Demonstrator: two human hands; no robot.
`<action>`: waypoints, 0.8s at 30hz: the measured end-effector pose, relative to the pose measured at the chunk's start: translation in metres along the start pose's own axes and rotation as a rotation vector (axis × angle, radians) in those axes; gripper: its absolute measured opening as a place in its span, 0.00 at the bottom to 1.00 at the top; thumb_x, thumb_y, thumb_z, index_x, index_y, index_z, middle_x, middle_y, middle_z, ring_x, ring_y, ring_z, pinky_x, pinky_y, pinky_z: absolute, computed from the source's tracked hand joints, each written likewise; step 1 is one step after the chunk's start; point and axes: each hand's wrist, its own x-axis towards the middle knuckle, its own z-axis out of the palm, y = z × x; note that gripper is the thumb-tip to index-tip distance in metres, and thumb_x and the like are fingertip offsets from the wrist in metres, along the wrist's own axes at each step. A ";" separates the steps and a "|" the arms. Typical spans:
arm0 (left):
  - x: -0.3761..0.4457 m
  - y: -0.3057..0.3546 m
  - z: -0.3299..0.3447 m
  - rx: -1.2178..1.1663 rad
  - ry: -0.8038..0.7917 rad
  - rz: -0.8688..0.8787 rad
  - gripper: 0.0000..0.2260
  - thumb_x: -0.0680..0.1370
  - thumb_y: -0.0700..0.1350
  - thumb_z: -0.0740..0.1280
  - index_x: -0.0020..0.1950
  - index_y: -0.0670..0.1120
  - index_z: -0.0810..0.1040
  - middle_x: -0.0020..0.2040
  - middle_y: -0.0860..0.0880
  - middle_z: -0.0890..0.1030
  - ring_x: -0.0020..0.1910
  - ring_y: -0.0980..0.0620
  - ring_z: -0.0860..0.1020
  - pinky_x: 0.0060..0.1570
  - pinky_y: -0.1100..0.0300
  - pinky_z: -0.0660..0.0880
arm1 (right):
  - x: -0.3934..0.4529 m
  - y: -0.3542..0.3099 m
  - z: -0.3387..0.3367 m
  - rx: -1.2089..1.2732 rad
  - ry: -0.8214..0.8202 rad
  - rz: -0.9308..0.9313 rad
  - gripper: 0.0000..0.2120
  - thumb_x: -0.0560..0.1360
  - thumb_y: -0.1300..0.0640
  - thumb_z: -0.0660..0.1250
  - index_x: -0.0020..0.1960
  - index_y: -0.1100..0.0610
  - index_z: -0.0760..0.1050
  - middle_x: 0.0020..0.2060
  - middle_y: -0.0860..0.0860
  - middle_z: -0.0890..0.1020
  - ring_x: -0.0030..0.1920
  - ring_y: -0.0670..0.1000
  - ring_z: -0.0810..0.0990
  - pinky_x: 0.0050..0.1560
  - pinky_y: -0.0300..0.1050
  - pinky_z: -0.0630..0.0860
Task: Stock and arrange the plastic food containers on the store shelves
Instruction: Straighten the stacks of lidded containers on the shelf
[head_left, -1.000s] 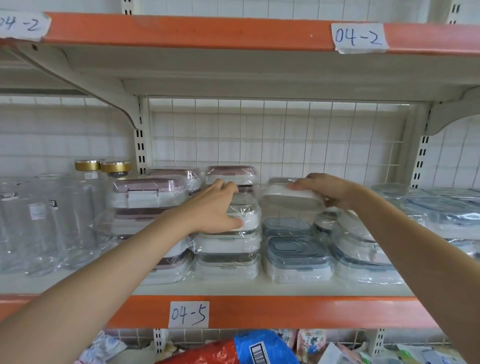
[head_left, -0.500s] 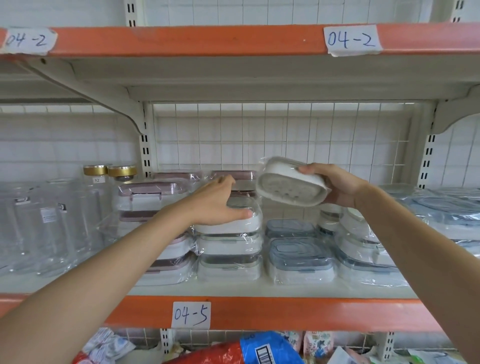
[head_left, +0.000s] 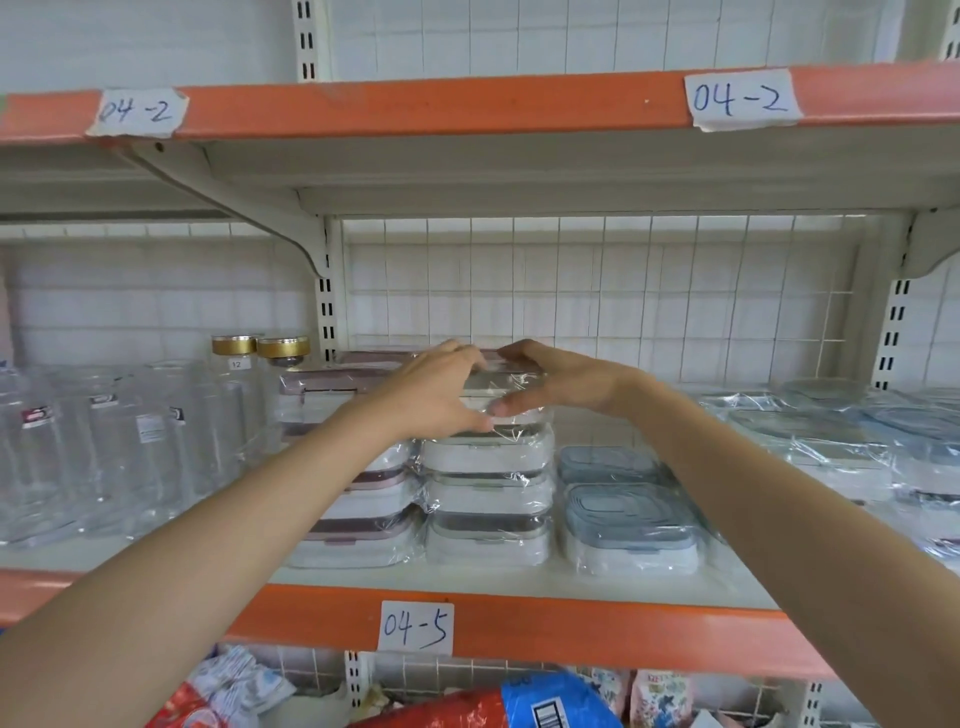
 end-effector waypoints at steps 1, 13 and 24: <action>0.000 -0.002 0.000 0.005 -0.009 0.004 0.29 0.72 0.51 0.72 0.70 0.48 0.66 0.69 0.51 0.67 0.67 0.52 0.66 0.64 0.58 0.64 | -0.004 0.002 -0.004 0.006 0.020 0.000 0.40 0.69 0.48 0.73 0.74 0.53 0.55 0.70 0.48 0.65 0.70 0.48 0.63 0.65 0.41 0.61; 0.009 0.070 0.032 -0.063 0.170 0.350 0.25 0.75 0.48 0.69 0.69 0.45 0.67 0.65 0.50 0.68 0.66 0.52 0.66 0.60 0.63 0.61 | -0.104 0.067 -0.073 -0.553 0.197 0.273 0.21 0.73 0.43 0.67 0.64 0.45 0.72 0.68 0.46 0.70 0.69 0.50 0.66 0.72 0.51 0.58; 0.032 0.119 0.112 0.090 -0.547 0.229 0.35 0.73 0.59 0.69 0.72 0.40 0.62 0.68 0.43 0.71 0.64 0.45 0.71 0.60 0.56 0.70 | -0.145 0.099 -0.076 -0.289 0.151 0.432 0.22 0.80 0.49 0.58 0.72 0.53 0.64 0.72 0.50 0.65 0.72 0.51 0.62 0.66 0.38 0.56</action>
